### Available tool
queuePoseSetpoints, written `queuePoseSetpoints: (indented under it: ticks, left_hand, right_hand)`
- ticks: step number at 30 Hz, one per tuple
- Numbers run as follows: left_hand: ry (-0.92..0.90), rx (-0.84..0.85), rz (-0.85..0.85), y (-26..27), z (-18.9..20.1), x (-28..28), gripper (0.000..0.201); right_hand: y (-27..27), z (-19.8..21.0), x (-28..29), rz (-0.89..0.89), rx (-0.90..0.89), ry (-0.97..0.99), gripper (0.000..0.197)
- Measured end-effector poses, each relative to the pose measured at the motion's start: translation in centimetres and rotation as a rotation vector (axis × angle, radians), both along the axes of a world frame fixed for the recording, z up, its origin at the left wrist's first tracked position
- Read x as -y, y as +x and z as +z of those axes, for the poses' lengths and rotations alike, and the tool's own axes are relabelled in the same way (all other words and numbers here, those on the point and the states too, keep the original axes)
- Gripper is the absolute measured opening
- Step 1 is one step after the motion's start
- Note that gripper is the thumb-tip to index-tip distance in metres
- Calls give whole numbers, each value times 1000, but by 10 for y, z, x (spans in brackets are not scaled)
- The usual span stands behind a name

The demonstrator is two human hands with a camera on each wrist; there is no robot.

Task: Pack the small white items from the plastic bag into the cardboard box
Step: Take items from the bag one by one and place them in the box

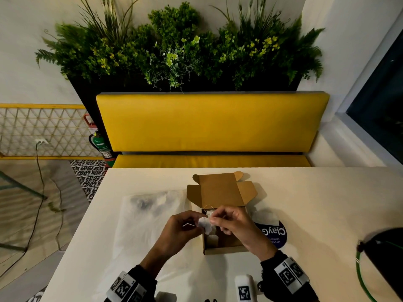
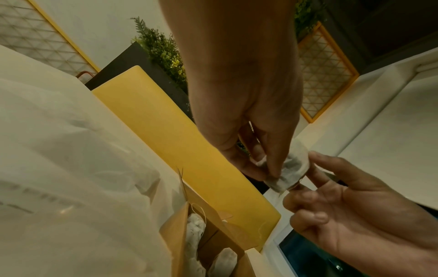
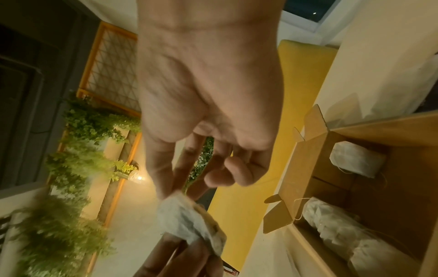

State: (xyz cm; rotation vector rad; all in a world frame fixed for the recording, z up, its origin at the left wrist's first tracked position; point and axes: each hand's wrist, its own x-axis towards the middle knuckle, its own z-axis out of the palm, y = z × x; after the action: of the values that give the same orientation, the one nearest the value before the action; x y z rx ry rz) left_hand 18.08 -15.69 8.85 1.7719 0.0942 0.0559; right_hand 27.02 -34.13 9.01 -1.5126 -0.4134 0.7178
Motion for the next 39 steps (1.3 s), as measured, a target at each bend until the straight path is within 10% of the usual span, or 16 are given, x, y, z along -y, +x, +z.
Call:
queuePoseSetpoints:
  ticks: [17, 27, 39]
  left_hand:
    - [239, -64, -65, 24, -17, -3, 11]
    - [661, -125, -165, 33, -70, 12, 13]
    - [870, -290, -103, 31, -90, 28, 25]
  right_hand:
    - [6, -22, 7, -33, 192, -156, 6]
    - [5, -84, 14, 69, 264, -667, 14]
    - [7, -96, -4, 157, 297, -826, 14]
